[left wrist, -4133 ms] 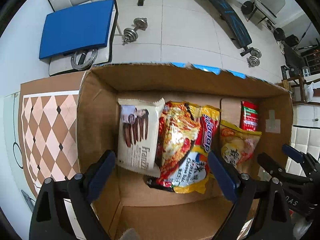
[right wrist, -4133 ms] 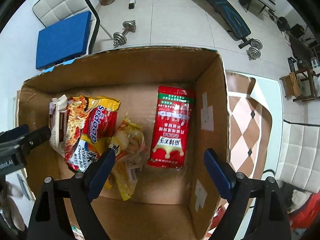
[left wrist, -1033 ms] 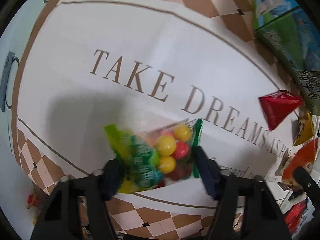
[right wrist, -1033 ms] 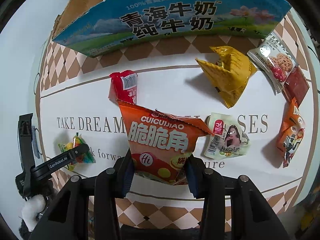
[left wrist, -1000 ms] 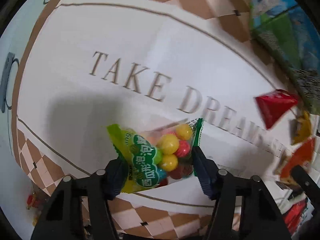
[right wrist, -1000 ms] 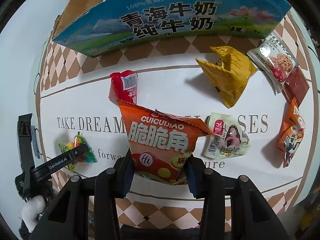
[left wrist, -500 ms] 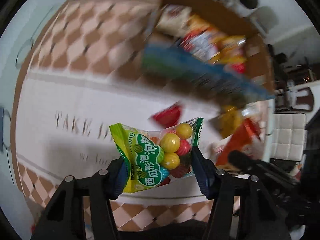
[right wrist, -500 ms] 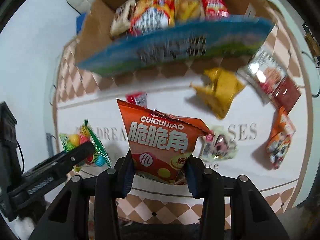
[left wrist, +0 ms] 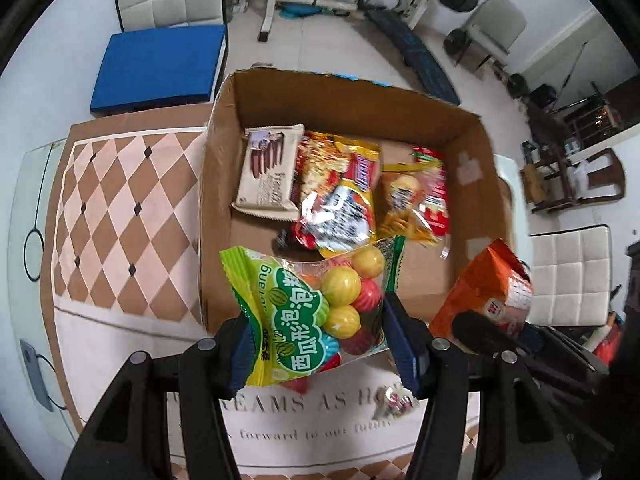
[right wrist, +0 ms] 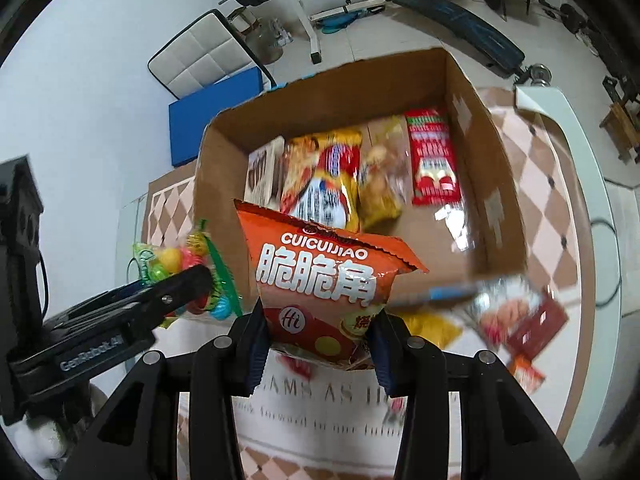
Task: Organize snacks
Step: 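Carry both bags into the cardboard box and open both tools, then withdraw both tools from the box back over the table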
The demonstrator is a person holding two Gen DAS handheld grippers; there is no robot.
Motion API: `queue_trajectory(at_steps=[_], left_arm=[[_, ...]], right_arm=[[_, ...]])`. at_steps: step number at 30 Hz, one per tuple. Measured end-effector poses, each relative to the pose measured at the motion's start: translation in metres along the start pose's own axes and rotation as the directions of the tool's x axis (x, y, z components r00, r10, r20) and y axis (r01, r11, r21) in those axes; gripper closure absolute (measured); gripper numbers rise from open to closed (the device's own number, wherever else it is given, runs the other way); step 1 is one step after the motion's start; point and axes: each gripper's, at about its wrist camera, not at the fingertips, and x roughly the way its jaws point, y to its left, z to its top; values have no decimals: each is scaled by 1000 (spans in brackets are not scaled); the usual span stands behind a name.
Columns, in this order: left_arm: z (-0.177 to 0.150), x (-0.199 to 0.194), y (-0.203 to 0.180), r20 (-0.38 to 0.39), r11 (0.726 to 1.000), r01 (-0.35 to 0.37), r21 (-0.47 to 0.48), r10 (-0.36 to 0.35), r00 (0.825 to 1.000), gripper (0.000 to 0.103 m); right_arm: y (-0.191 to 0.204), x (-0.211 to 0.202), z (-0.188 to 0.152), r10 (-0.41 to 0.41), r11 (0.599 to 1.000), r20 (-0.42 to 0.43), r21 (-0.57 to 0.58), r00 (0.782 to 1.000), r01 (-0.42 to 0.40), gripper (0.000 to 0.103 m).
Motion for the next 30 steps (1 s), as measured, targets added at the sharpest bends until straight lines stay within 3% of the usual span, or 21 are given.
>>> queue_trajectory(at_steps=[5,10,18,19,20,21,22,24,30], left_arm=[[25,43,6,-98,999,-33,9,34,995,47],[33,75,12,-175,999,-53,13,54,983,47],[38,98,16,-237,998,-62,-16,57,970,45],[38,100,16,-244,998,-63,-18,57,968,44],[38,102,17,-252,997,-70,-21,63,966,43],[38,102,16,-252,997,-70,-21,62,966,39],[37,103,16,-253,997,-71,-17,65,965,24],[38,100,15,-238,997,-80,-17,74,968,13],[42,88,11,-208,996,-81,-30,73,975,13]], right_arm=[[3,43,28,-20,1000,-56,-16,998,19,57],[2,78,33,-44,998,-109,-42,993,40,57],[-4,112,35,-40,998,-193,-59,980,29,56],[-6,117,37,-42,998,-212,-55,976,31,51],[-7,120,37,-45,998,-232,-51,972,34,31],[-8,122,36,-52,998,-242,-53,969,41,18],[-9,123,36,-55,998,-244,-55,968,43,9],[-10,123,36,-59,997,-245,-56,968,47,9],[-12,119,36,-114,993,-234,-67,966,102,9]])
